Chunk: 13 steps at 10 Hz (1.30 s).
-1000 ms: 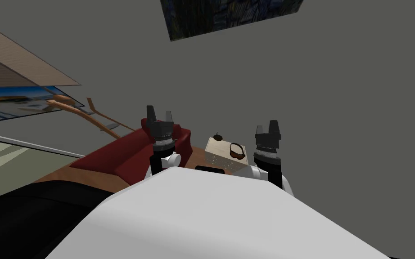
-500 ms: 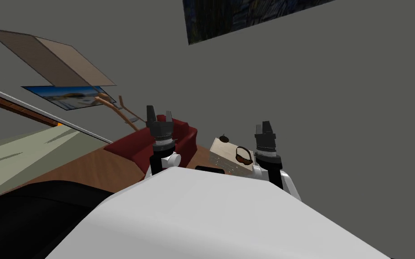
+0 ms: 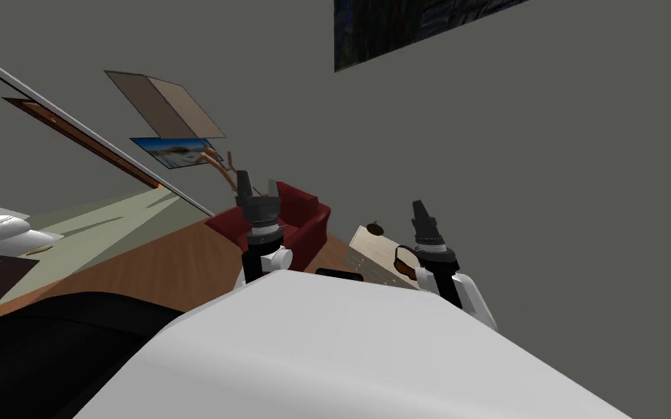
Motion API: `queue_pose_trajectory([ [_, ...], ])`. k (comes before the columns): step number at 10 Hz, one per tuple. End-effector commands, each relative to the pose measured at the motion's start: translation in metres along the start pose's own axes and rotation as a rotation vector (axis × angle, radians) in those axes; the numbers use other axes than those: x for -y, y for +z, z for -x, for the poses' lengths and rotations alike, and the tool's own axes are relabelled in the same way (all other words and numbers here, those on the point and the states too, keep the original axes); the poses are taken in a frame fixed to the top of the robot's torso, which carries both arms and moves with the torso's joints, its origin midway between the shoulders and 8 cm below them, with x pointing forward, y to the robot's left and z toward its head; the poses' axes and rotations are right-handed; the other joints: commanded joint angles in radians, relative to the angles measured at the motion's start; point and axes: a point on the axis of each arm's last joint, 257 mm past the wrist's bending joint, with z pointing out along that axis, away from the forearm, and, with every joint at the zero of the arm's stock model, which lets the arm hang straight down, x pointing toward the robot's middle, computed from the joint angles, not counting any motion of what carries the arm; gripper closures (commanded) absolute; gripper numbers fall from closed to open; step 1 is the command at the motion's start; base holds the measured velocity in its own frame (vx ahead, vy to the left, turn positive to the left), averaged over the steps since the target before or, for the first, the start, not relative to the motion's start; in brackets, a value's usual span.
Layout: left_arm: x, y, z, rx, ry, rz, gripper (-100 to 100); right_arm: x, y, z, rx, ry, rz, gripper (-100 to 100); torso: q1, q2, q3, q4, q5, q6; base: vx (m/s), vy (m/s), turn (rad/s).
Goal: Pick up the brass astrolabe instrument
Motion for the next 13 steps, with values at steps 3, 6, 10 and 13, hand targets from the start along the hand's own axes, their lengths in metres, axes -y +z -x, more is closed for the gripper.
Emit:
queue_pose_trajectory([
  [3,0.0,0.0,0.0,0.0,0.0,0.0,0,0.012,-0.005,-0.01,-0.075,-0.1,0.007,-100,-0.002,0.0,0.0,0.0,0.0,0.0,0.007,0.043,0.181],
  [6,0.0,0.0,0.0,0.0,0.0,0.0,0,0.035,-0.017,-0.022,-0.177,-0.219,0.001,-100,-0.003,0.002,0.001,0.0,-0.001,0.001,-0.013,0.029,0.266],
  [10,0.0,0.0,0.0,0.0,0.0,0.0,0,0.064,-0.037,-0.034,-0.293,-0.335,-0.017,-100,-0.003,0.0,0.0,0.0,-0.001,0.001,0.016,0.031,0.236],
  [13,0.0,0.0,0.0,0.0,0.0,0.0,0,0.096,-0.062,-0.039,-0.404,-0.427,-0.046,-100,-0.005,0.001,0.0,0.0,-0.001,0.001,0.001,0.01,0.234],
])
